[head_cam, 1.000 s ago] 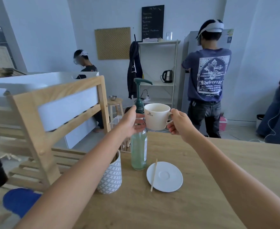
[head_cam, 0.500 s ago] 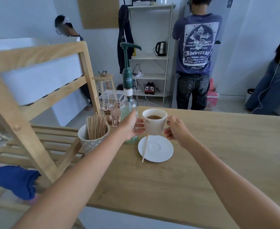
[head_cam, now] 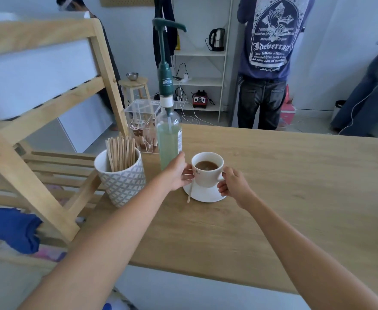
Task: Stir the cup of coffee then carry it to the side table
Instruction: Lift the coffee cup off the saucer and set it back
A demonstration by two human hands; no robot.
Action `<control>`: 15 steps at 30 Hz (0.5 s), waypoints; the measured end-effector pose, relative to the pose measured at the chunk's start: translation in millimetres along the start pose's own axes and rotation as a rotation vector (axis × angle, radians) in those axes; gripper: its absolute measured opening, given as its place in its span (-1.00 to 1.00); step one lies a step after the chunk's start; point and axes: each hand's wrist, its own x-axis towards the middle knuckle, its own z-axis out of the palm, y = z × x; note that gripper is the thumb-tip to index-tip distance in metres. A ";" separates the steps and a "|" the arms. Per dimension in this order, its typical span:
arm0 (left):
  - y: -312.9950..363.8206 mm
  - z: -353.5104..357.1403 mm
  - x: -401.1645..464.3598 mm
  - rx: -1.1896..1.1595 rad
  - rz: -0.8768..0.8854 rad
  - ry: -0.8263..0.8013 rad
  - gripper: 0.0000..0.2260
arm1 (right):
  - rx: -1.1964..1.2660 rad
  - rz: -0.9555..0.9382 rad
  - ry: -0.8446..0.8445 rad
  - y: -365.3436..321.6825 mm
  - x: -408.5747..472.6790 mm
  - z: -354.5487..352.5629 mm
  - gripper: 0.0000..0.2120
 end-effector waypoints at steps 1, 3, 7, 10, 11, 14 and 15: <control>-0.5 0.5 1.8 0.002 -0.007 -0.001 -0.42 | 0.004 0.002 0.003 2.8 1.1 0.3 -0.74; -2.8 1.5 6.8 0.000 -0.018 0.005 -0.41 | 0.012 0.016 0.007 7.7 3.2 1.1 -0.74; -7.8 4.0 15.1 0.003 -0.005 0.010 -0.42 | 0.035 0.047 -0.007 13.8 5.5 1.0 -0.75; -8.1 5.5 17.2 0.006 0.007 0.010 -0.44 | 0.055 0.051 -0.014 17.0 6.0 1.1 -0.73; -7.7 5.8 16.9 0.008 0.010 0.007 -0.44 | 0.066 0.054 -0.017 18.1 6.0 1.3 -0.73; -8.5 5.1 14.7 0.023 0.026 -0.002 -0.46 | 0.110 0.076 -0.029 19.6 4.9 1.7 -0.71; -9.9 4.5 13.9 0.042 0.039 -0.002 -0.48 | 0.115 0.082 -0.036 19.3 3.9 0.7 -0.71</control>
